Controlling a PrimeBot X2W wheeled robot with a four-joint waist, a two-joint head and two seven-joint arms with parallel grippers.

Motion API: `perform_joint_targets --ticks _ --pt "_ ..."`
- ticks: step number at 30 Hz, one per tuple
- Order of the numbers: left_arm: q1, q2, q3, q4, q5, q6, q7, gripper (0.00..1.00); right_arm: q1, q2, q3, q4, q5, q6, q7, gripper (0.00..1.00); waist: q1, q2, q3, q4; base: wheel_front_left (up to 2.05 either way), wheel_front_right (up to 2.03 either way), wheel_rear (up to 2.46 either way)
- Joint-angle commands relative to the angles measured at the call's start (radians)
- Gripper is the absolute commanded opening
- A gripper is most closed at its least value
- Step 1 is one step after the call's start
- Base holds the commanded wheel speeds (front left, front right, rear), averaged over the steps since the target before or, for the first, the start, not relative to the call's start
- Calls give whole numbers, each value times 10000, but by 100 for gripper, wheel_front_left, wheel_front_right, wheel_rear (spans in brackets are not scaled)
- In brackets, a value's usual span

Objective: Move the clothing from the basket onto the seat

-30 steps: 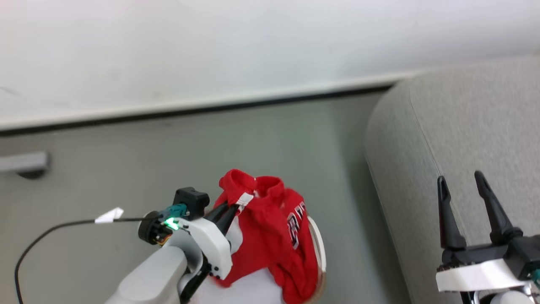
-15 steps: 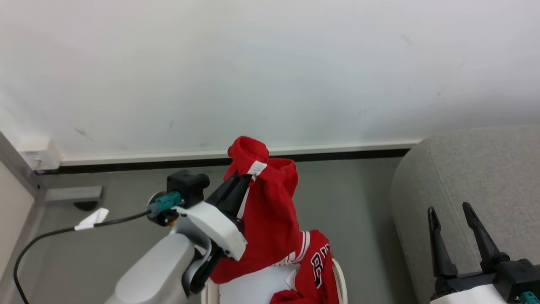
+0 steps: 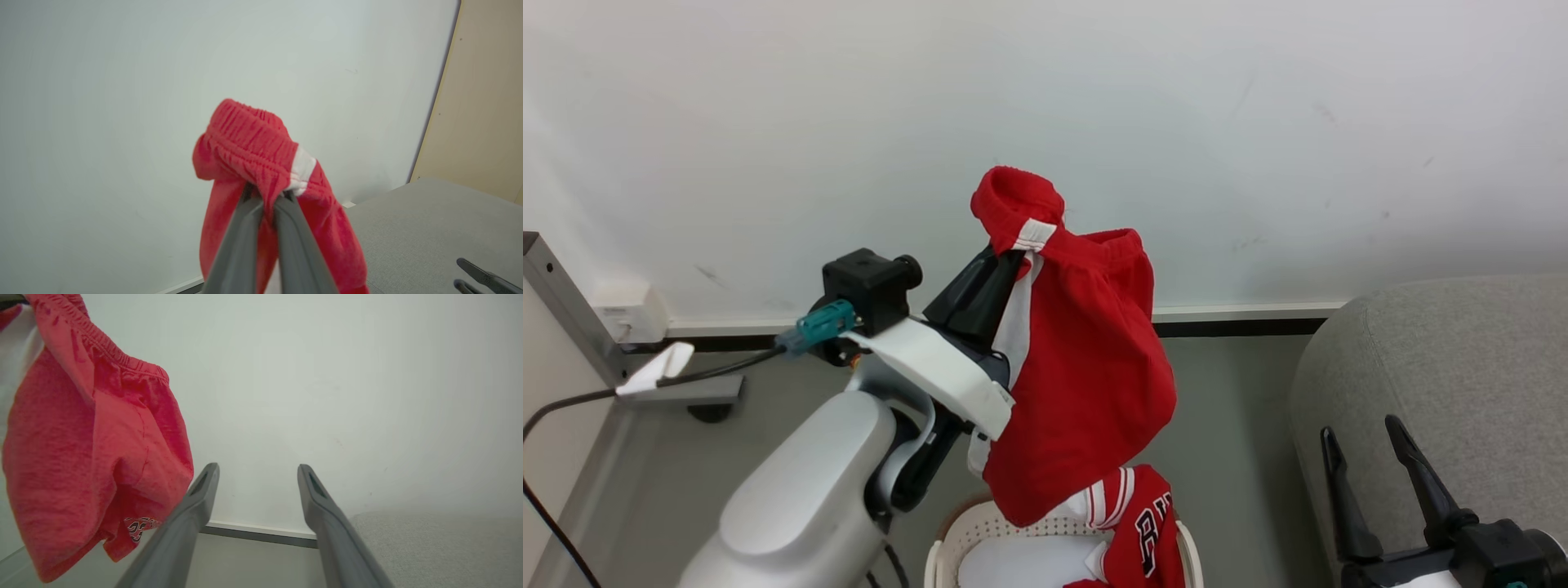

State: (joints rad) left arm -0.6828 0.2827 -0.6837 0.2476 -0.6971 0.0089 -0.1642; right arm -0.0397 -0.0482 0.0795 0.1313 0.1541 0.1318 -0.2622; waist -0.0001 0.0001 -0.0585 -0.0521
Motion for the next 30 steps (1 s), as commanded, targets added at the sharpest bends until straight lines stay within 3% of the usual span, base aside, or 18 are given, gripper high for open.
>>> perform_joint_targets --ticks 1,9,16,25,30 --pt "44 77 48 -121 -30 55 8 0 -49 -17 40 26 77 -21 -20 100 1 -1 14 -31 0 0 0" --pt "237 170 17 -360 -81 177 23 0 -145 -17 383 -47 102 -21 -20 100 1 -1 98 -105 0 0 0" --pt "156 165 -19 -377 -82 188 -2 0 -415 -17 1286 -2 297 -21 -20 100 1 -1 185 -32 0 0 0" --pt "154 -206 -388 -189 6 47 -90 0 -1412 -266 3047 794 515 -21 5 100 1 -1 219 307 0 0 0" --pt "254 -555 -748 -46 29 -86 -77 0 -2101 -293 3517 1611 627 -21 -3 100 1 -1 120 668 0 0 0"
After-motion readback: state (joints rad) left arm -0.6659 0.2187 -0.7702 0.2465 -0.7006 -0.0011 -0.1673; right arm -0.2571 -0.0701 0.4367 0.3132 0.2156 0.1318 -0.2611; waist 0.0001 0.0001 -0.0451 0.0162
